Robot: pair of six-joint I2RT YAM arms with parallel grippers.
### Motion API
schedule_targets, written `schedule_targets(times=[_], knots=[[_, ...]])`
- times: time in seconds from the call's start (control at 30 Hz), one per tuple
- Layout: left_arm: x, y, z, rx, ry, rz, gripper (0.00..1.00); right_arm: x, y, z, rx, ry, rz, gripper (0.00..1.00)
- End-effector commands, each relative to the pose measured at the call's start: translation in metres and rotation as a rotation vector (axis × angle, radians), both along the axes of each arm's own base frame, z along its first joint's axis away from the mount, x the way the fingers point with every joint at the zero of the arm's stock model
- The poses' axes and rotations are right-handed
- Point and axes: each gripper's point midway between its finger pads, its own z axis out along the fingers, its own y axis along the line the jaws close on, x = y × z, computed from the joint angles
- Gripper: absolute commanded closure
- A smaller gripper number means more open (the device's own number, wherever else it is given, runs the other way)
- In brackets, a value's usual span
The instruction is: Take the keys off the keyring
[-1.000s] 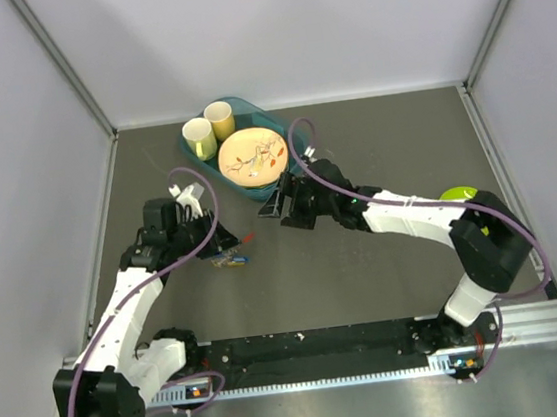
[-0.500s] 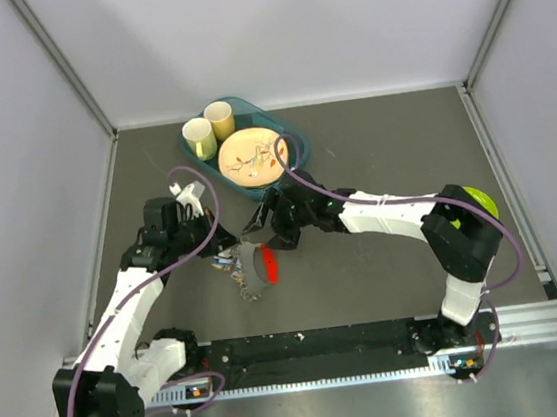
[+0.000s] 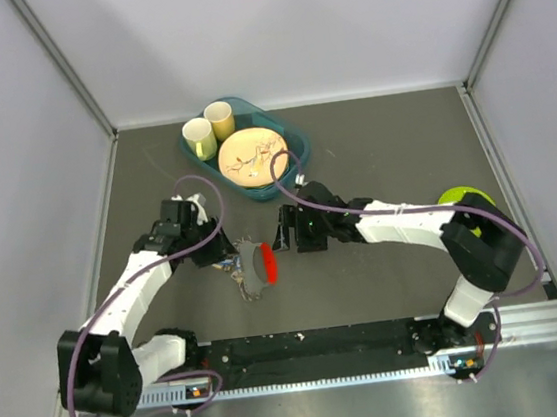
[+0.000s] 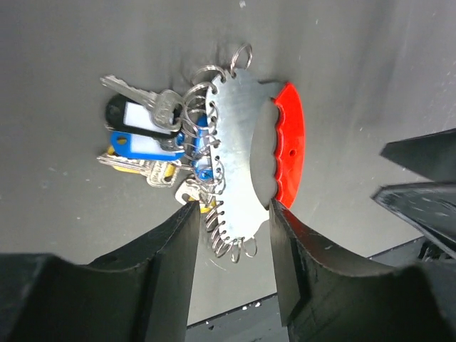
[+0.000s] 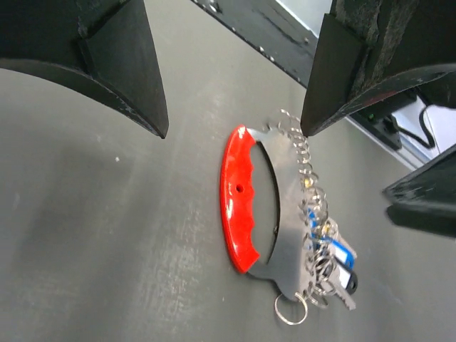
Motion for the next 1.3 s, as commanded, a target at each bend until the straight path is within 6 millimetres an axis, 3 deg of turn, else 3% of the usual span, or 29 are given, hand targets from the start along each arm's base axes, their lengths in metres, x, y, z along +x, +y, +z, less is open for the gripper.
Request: schedule_targets(times=[0.0, 0.1, 0.13, 0.17, 0.23, 0.27, 0.37, 0.4, 0.43, 0.5, 0.53, 0.63, 0.77, 1.27], knots=[[-0.005, -0.02, -0.005, 0.043, 0.008, -0.078, 0.48, 0.009, -0.014, 0.047, 0.043, -0.202, 0.055, 0.24], [0.001, -0.028, -0.002, 0.234, -0.05, -0.122, 0.45, 0.003, -0.029, 0.056, 0.054, -0.23, 0.041, 0.24], [0.0, -0.032, -0.009, 0.254, -0.015, -0.136, 0.44, 0.0, -0.04, 0.05, 0.037, -0.231, 0.021, 0.24], [-0.002, -0.04, -0.01, 0.256, -0.005, -0.16, 0.45, -0.002, -0.046, 0.064, 0.063, -0.264, 0.004, 0.24], [-0.001, -0.05, -0.015, 0.256, 0.026, -0.161, 0.47, -0.003, -0.067, 0.063, 0.048, -0.283, -0.048, 0.24], [-0.001, -0.054, -0.016, 0.284, 0.015, -0.17, 0.47, -0.005, -0.074, 0.082, 0.087, -0.328, -0.068, 0.24], [0.0, -0.067, -0.02, 0.319, 0.014, -0.185, 0.47, -0.007, -0.103, 0.086, 0.058, -0.386, -0.141, 0.24], [0.003, -0.071, -0.017, 0.319, 0.006, -0.182, 0.47, -0.011, -0.111, 0.101, 0.091, -0.427, -0.16, 0.24], [0.003, -0.075, -0.023, 0.326, 0.024, -0.182, 0.46, -0.013, -0.122, 0.097, 0.074, -0.439, -0.185, 0.24], [0.006, -0.084, -0.023, 0.326, 0.018, -0.191, 0.46, -0.017, -0.136, 0.115, 0.112, -0.497, -0.23, 0.24], [0.008, -0.087, -0.028, 0.34, 0.02, -0.186, 0.46, -0.021, -0.143, 0.109, 0.106, -0.498, -0.24, 0.24], [0.009, -0.096, -0.038, 0.358, 0.036, -0.196, 0.46, -0.025, -0.159, 0.119, 0.14, -0.55, -0.287, 0.24], [0.009, -0.106, -0.049, 0.403, 0.053, -0.223, 0.45, -0.028, -0.169, 0.125, 0.142, -0.586, -0.303, 0.24], [-0.002, -0.099, -0.087, 0.516, 0.144, -0.218, 0.43, -0.028, -0.176, 0.126, 0.111, -0.605, -0.305, 0.23]])
